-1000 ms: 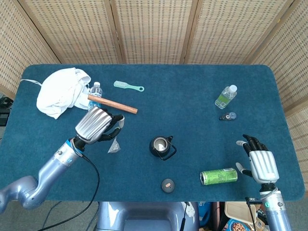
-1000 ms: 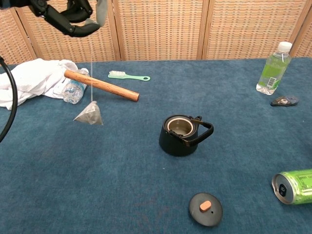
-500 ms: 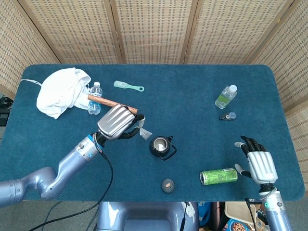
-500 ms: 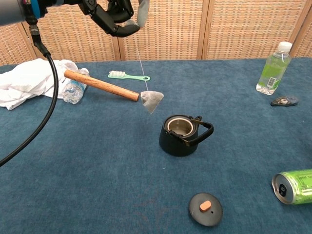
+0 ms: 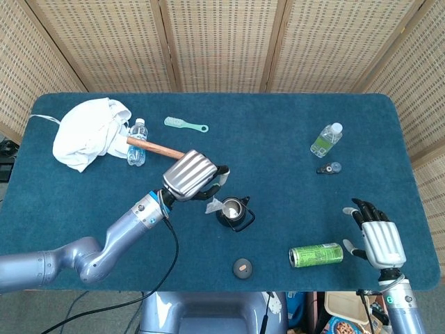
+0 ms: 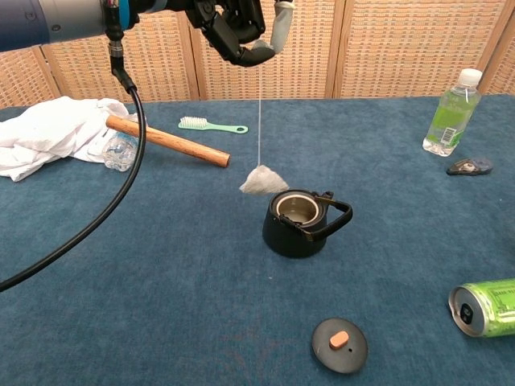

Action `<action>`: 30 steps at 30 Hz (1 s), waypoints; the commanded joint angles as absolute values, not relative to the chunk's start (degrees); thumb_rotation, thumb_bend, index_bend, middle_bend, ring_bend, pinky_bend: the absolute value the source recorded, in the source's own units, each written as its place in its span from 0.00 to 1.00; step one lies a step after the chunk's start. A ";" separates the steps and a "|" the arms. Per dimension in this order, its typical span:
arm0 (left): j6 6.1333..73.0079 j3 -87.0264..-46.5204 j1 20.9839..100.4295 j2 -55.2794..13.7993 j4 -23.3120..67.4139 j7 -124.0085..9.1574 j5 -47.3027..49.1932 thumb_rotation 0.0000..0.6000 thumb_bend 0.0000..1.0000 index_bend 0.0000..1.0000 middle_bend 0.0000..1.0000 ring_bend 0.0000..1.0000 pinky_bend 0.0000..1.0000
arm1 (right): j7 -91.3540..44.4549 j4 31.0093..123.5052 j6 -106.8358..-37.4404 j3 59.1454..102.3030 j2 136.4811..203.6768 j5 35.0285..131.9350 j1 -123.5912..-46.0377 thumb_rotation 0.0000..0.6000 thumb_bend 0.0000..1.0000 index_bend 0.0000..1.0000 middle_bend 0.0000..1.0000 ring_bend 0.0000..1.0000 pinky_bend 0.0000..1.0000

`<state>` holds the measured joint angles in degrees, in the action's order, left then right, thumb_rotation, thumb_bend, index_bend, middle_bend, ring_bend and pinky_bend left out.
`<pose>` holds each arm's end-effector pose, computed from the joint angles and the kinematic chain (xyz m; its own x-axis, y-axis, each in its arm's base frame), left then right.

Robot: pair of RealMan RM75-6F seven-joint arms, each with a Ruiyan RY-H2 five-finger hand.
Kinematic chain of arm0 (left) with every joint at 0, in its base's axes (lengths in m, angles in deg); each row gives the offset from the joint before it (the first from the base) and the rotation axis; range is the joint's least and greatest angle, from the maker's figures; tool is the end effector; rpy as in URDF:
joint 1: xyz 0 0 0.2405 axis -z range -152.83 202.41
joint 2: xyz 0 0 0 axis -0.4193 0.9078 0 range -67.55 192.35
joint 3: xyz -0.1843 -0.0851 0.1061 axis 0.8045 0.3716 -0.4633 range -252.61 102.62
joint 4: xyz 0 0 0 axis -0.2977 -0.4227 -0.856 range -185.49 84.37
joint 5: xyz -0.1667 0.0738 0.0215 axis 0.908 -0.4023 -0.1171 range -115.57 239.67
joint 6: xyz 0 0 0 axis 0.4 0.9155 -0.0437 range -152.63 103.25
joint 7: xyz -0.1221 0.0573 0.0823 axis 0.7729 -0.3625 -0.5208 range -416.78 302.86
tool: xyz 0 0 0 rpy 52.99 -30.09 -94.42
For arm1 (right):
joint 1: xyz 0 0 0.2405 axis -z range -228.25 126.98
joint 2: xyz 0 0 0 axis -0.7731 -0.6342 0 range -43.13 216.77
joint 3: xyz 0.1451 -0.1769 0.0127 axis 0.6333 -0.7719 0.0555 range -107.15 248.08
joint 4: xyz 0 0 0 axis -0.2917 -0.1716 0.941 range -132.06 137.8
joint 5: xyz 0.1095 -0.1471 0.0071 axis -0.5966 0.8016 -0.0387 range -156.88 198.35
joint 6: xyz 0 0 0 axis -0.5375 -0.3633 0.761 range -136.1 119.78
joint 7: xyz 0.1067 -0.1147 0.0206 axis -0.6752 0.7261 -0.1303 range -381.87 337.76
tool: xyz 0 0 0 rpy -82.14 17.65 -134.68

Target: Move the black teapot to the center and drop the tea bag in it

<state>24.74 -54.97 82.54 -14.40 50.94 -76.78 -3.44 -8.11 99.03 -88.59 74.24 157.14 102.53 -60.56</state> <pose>0.0275 0.3351 0.0616 0.4125 0.1177 0.9033 0.6788 -0.7011 -0.2186 -0.2497 -0.2140 0.1288 0.4527 -0.0525 0.8901 -0.8915 -0.0470 0.4506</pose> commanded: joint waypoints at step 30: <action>24.26 -57.42 91.31 -21.36 45.90 -84.19 7.70 1.00 0.47 0.62 0.90 0.81 0.67 | -10.45 97.62 -87.60 74.15 156.80 101.45 -59.68 1.00 0.38 0.31 0.22 0.19 0.32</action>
<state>24.57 -57.34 90.99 -21.47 45.75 -83.91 7.30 -10.45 97.62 -87.59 74.15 156.80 101.45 -59.68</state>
